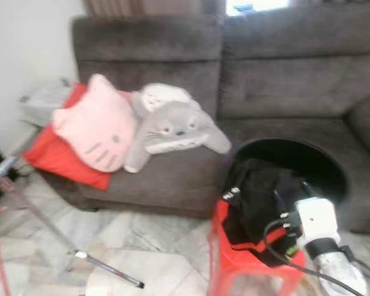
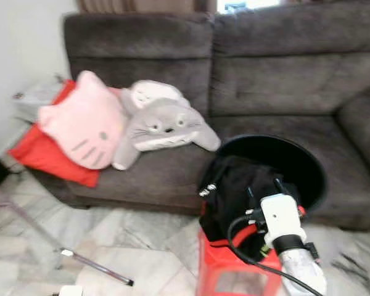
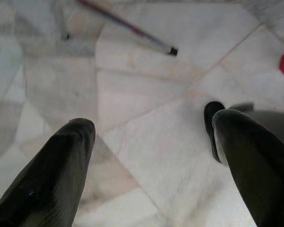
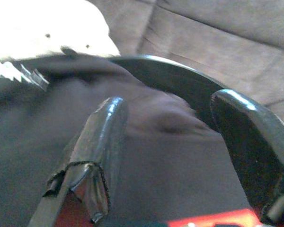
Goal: Hang hanger
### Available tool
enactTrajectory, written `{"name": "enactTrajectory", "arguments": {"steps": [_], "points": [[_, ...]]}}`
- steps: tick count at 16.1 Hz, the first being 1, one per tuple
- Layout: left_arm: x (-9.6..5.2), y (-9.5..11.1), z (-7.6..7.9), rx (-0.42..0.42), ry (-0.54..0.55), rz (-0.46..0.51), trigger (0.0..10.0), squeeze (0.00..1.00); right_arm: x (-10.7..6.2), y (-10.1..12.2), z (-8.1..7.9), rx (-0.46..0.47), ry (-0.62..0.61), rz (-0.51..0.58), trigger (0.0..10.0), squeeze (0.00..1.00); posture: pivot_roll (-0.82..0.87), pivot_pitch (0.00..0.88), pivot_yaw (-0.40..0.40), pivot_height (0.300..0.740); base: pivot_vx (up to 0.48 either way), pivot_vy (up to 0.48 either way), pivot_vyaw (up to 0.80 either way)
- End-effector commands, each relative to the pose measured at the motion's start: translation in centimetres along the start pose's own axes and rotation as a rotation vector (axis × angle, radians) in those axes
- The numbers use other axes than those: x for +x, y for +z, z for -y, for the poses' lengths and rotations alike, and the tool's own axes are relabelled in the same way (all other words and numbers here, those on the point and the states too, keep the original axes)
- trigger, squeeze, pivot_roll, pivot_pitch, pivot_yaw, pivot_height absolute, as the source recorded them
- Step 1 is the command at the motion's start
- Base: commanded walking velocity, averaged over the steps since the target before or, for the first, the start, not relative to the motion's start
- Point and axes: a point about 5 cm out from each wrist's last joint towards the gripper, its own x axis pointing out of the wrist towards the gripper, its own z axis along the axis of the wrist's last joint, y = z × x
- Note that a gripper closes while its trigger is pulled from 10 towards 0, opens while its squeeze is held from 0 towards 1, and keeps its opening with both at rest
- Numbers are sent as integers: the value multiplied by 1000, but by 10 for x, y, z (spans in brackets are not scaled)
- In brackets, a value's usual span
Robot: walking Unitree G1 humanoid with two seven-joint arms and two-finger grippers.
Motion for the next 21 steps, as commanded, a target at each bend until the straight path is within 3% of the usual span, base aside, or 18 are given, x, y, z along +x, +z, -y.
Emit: {"name": "enactTrajectory", "arguments": {"steps": [1, 3, 4, 5, 8, 10, 11, 12, 17, 21], "points": [[1, 3, 2, -2, -3, 9, 10000, 0, -4, 4, -3, -82, 44, 17, 10000, 0, -241, 0, 91, 740, 0, 0, 0], [1, 4, 2, -1, -3, 8, 10000, 0, -13, 9, -6, -227, 91, 43, 10000, 0, -245, 0, 91, 740, 0, 0, 0], [1, 3, 1, 2, -3, 3, 10000, 0, -27, 16, -11, -385, 165, 89, 10000, 0, -250, 0, 92, 740, 0, 0, 0], [1, 3, 1, 4, -3, 0, 10000, 0, -34, 18, -14, -437, 210, 110, 10000, 0, -252, 0, 94, 740, 0, 0, 0], [1, 3, 1, 4, -4, 0, 10000, 0, -37, 20, -16, -470, 227, 112, 10000, 0, -252, 0, 94, 740, 0, 0, 0], [2, 3, 1, 7, -4, -6, 10000, 0, -49, 24, -16, -524, 270, 123, 10000, 0, -263, 0, 97, 740, 0, 0, 0], [2, 4, 2, 6, -13, -7, 10000, 0, -55, 9, -16, -617, 381, 45, 10000, 0, -263, 0, 85, 740, 0, 0, 0], [2, 4, 2, 4, -14, -7, 10000, 0, -57, 4, -14, -653, 392, 13, 10000, 0, -263, 0, 83, 740, 0, 0, 0], [2, 4, 4, 7, -17, -15, 10000, 0, -56, -8, 4, -771, 347, -72, 10000, 0, -275, 0, 85, 740, 0, 0, 0], [2, 4, 4, 7, -18, -15, 10000, 0, -54, -9, 5, -770, 339, -80, 10000, 0, -272, 0, 81, 740, 0, 0, 0]]}}
